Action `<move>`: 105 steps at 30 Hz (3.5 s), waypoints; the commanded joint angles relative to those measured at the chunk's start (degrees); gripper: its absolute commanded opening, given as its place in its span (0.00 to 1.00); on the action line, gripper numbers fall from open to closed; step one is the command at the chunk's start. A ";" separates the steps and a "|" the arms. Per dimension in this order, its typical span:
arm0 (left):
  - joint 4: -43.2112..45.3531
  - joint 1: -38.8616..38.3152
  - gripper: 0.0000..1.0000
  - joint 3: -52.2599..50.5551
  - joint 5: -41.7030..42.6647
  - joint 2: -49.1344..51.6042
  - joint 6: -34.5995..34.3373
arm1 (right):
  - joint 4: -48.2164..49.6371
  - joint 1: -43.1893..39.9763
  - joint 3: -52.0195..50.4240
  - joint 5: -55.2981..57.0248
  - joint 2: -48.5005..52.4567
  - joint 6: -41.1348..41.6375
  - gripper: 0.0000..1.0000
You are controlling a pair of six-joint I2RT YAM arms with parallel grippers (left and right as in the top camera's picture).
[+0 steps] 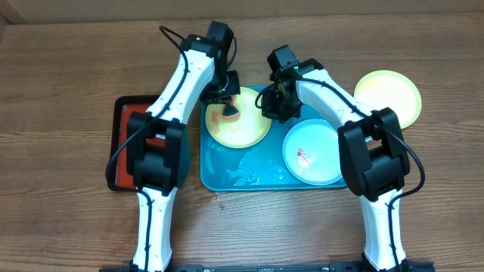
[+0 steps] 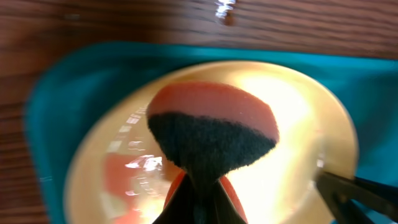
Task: Clean dirty plates on tray and stack at the side
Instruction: 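Move the sponge back over the red water tray with the left gripper, then lift the yellow-green plate with the right gripper and stack it on the yellow plate, then reach the right gripper to the light blue plate's rim and grasp it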
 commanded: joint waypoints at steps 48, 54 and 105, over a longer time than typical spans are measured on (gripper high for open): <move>-24.46 21.05 0.04 14.78 -6.36 -4.55 -2.95 | 9.05 22.34 1.51 80.21 -19.02 -41.53 0.04; -23.67 21.05 0.05 14.19 -6.45 -4.55 -2.91 | 12.22 26.27 1.51 84.78 -19.02 -58.23 0.04; -22.34 19.30 0.04 14.19 -6.43 -4.55 -2.86 | 2.51 -50.86 -10.97 -1.33 -14.36 -11.78 0.15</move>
